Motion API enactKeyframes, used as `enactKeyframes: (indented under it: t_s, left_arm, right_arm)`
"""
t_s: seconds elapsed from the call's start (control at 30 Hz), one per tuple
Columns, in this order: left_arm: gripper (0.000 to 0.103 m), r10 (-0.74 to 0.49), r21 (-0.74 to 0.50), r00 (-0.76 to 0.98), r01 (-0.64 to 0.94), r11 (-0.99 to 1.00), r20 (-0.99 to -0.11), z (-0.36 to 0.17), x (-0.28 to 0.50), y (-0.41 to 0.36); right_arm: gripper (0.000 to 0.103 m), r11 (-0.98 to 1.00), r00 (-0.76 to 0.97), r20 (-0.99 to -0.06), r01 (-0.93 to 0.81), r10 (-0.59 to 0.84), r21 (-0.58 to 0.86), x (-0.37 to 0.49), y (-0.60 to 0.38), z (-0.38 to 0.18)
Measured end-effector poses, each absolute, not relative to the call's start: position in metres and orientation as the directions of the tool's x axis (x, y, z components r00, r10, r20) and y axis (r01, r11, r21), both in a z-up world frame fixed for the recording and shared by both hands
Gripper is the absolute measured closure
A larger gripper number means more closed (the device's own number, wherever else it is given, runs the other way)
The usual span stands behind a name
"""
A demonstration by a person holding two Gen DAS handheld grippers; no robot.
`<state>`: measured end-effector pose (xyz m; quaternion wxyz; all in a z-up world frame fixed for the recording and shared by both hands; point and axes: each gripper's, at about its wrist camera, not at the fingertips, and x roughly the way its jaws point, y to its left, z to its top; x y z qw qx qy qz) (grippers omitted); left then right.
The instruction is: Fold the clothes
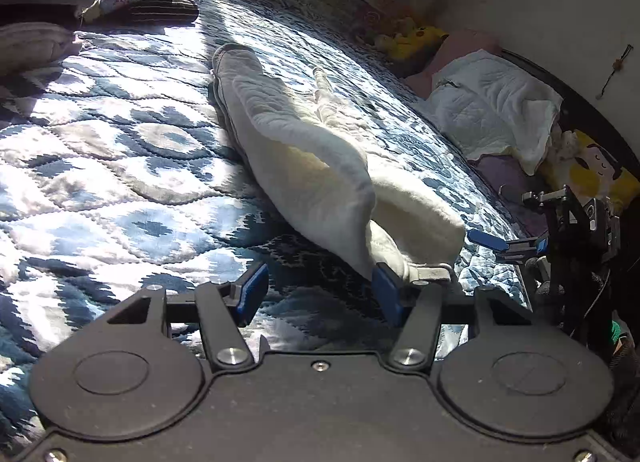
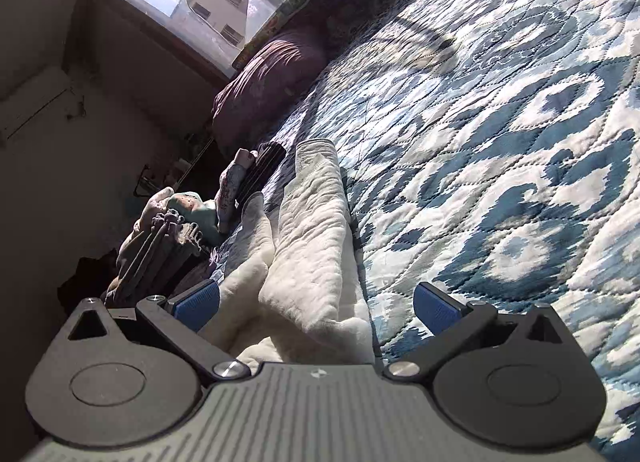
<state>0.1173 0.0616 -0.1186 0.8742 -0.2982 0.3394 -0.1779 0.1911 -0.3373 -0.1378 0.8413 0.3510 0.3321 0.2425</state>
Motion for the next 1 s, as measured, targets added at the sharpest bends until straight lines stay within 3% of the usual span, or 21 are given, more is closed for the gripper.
enactKeyframes:
  t_s: [0.1,0.2,0.23,0.27,0.3,0.33,0.37,0.43,0.53,0.63,0.67,0.8,0.83,0.87,0.9,0.93,0.97,1.0]
  left_arm:
    - [0.038,-0.532,-0.710,0.704,0.055,0.702,-0.471,-0.126,0.106,0.064]
    - [0.035,-0.552,-0.739,0.695,0.045,0.673,-0.461,-0.125,0.123,0.050]
    - [0.035,-0.543,-0.733,0.697,0.037,0.679,-0.468,-0.126,0.130,0.046]
    - [0.037,-0.531,-0.725,0.700,0.027,0.688,-0.478,-0.127,0.138,0.041]
    - [0.045,-0.519,-0.717,0.702,0.018,0.697,-0.487,-0.128,0.146,0.037]
    - [0.088,-0.518,-0.715,0.695,0.008,0.699,-0.498,-0.130,0.155,0.035]
    - [0.097,-0.505,-0.699,0.693,0.003,0.715,-0.514,-0.129,0.165,0.033]
    - [0.097,-0.483,-0.647,0.723,0.065,0.760,-0.494,-0.116,0.169,0.029]
    - [0.097,-0.448,-0.544,0.757,0.148,0.826,-0.475,-0.097,0.155,0.028]
    - [0.097,-0.359,-0.504,0.749,0.040,0.863,-0.557,-0.120,0.141,0.044]
    - [0.097,-0.330,-0.511,0.743,-0.018,0.859,-0.582,-0.134,0.133,0.052]
    - [0.097,-0.357,-0.610,0.768,-0.055,0.790,-0.532,-0.149,0.108,0.072]
    - [0.097,-0.369,-0.608,0.769,-0.031,0.794,-0.522,-0.144,0.108,0.070]
    - [0.095,-0.382,-0.605,0.769,-0.008,0.796,-0.513,-0.140,0.108,0.067]
    - [0.090,-0.374,-0.597,0.769,-0.012,0.802,-0.518,-0.138,0.109,0.065]
    - [0.069,-0.362,-0.588,0.769,-0.022,0.808,-0.527,-0.138,0.110,0.063]
    - [0.055,-0.342,-0.572,0.770,-0.035,0.819,-0.538,-0.139,0.110,0.062]
    - [0.056,-0.336,-0.566,0.769,-0.040,0.823,-0.543,-0.140,0.111,0.060]
  right_arm:
    - [0.004,0.683,0.634,-0.458,-0.155,0.623,0.714,0.200,-0.313,-0.152]
    - [0.022,0.738,0.630,-0.501,-0.178,0.594,0.651,0.199,-0.289,-0.155]
    - [0.038,0.740,0.626,-0.503,-0.186,0.596,0.646,0.198,-0.285,-0.155]
    - [0.046,0.745,0.627,-0.506,-0.186,0.592,0.641,0.196,-0.282,-0.156]
    - [0.047,0.759,0.638,-0.513,-0.179,0.574,0.626,0.193,-0.278,-0.157]
    - [0.053,0.773,0.648,-0.520,-0.173,0.556,0.611,0.190,-0.275,-0.159]
    - [0.063,0.783,0.658,-0.525,-0.162,0.540,0.601,0.185,-0.273,-0.159]
    - [0.072,0.777,0.662,-0.519,-0.156,0.540,0.609,0.174,-0.270,-0.155]
    - [0.074,0.760,0.610,-0.519,-0.227,0.598,0.609,0.149,-0.249,-0.149]
    - [0.074,0.776,0.520,-0.587,-0.298,0.621,0.556,0.130,-0.218,-0.158]
    - [0.074,0.787,0.526,-0.593,-0.312,0.610,0.533,0.124,-0.213,-0.156]
    - [0.070,0.811,0.616,-0.559,-0.249,0.555,0.530,0.114,-0.232,-0.139]
    - [0.065,0.812,0.622,-0.561,-0.231,0.547,0.536,0.114,-0.235,-0.140]
    - [0.052,0.822,0.635,-0.565,-0.211,0.527,0.530,0.115,-0.237,-0.140]
    - [0.043,0.842,0.657,-0.573,-0.190,0.491,0.505,0.118,-0.235,-0.141]
    - [0.033,0.860,0.674,-0.576,-0.185,0.463,0.476,0.122,-0.231,-0.142]
    - [0.032,0.864,0.673,-0.578,-0.190,0.460,0.467,0.125,-0.227,-0.142]
    - [0.032,0.863,0.662,-0.588,-0.191,0.465,0.467,0.127,-0.223,-0.142]
